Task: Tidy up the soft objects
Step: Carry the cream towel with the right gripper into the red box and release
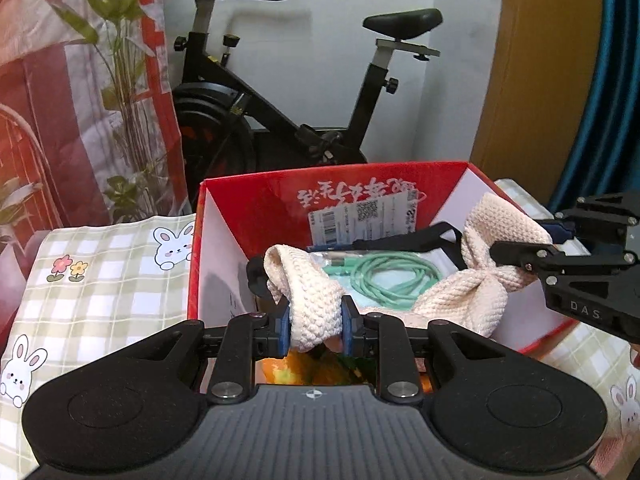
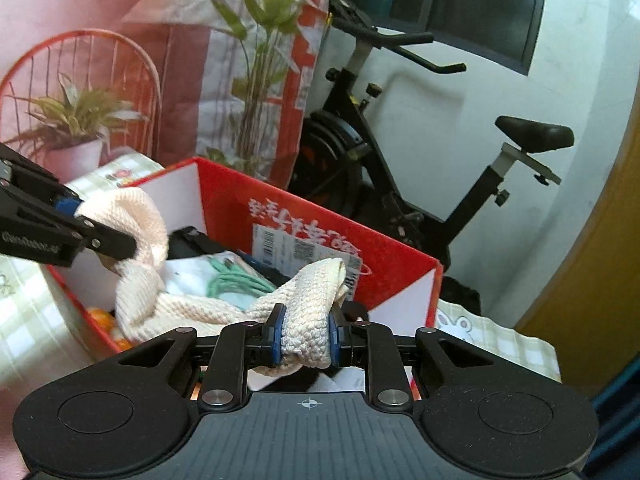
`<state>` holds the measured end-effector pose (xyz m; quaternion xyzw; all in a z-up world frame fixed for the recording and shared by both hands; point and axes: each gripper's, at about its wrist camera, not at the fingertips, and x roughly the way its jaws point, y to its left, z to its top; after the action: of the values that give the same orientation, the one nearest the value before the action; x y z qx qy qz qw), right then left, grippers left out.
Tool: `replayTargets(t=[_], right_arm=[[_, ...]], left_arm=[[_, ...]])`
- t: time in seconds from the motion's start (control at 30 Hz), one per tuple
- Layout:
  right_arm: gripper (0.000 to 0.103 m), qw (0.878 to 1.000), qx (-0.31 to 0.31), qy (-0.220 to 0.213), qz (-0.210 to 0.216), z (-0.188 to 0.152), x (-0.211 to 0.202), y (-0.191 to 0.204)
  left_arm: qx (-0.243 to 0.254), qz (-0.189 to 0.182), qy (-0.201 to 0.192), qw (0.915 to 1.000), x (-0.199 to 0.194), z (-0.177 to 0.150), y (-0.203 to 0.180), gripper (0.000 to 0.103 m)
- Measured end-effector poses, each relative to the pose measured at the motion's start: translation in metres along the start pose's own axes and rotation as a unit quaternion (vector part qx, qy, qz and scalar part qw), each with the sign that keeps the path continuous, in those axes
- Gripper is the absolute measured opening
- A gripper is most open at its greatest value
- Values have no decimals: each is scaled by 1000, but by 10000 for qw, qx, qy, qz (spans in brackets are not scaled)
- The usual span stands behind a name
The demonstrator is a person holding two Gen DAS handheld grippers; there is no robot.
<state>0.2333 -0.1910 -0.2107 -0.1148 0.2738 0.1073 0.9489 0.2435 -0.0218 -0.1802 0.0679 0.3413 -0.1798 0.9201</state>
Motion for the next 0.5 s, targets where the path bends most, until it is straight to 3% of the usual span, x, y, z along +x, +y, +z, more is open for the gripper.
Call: replayTargets(t=[0.5], right_arm=[[20,9986,134,393,328,-9,14,1]], left_arm=[[248,-102,473,9985,15,-12,-7,25]])
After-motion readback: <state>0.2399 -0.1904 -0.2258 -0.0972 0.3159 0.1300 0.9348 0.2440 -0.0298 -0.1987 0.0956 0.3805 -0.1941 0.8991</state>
